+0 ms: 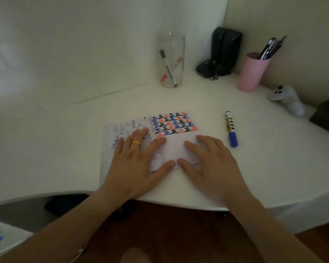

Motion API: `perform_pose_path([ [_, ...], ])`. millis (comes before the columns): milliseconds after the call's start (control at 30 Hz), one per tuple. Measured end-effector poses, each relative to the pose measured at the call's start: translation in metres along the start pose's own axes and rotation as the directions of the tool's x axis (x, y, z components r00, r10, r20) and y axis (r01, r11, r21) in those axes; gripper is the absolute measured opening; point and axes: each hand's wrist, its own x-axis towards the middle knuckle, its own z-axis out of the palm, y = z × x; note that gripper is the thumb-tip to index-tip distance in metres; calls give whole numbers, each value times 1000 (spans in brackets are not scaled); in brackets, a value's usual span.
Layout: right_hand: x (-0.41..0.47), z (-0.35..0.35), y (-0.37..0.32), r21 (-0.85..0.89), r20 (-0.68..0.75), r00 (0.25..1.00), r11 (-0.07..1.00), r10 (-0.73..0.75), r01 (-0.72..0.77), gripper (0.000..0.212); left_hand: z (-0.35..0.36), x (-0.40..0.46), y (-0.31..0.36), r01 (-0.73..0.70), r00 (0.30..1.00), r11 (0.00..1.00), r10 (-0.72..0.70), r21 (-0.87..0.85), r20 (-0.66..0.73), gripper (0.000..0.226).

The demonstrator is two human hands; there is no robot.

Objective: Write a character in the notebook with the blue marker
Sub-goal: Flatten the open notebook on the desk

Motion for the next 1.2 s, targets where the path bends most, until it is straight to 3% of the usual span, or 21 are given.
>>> perform_pose_path([
  [167, -13, -14, -6, 1, -70, 997, 1000, 22, -22, 47, -10, -10, 5, 18, 1000, 999, -17, 31, -24, 67],
  [300, -26, -23, -13, 19, -80, 996, 999, 40, -39, 45, -12, -25, 11, 14, 996, 996, -7, 85, -91, 61],
  [500, -38, -26, -21, 24, -111, 991, 997, 73, -71, 39, -13, -38, 14, 79, 995, 997, -78, -9, 67, 62],
  [833, -16, -15, -4, -4, -97, 995, 1000, 23, -24, 39, -16, -24, 4, -31, 990, 996, 19, 84, 140, 69],
  [900, -9, -20, 5, -63, -225, 974, 997, 18, -33, 39, -14, -19, 0, -61, 992, 991, 46, 119, 121, 69],
  [1000, 11, -36, 22, -166, -376, 920, 968, 113, -187, 39, -11, -15, -7, -90, 995, 984, 82, 153, 57, 72],
  [1100, 41, -45, 37, -270, -344, 917, 914, 201, -302, 40, -7, -8, -11, -86, 996, 988, 82, 126, 40, 73],
  [1200, 62, -40, 40, -412, -210, 951, 862, 225, -295, 40, -1, -4, -12, -74, 997, 993, 71, 93, 32, 74],
])
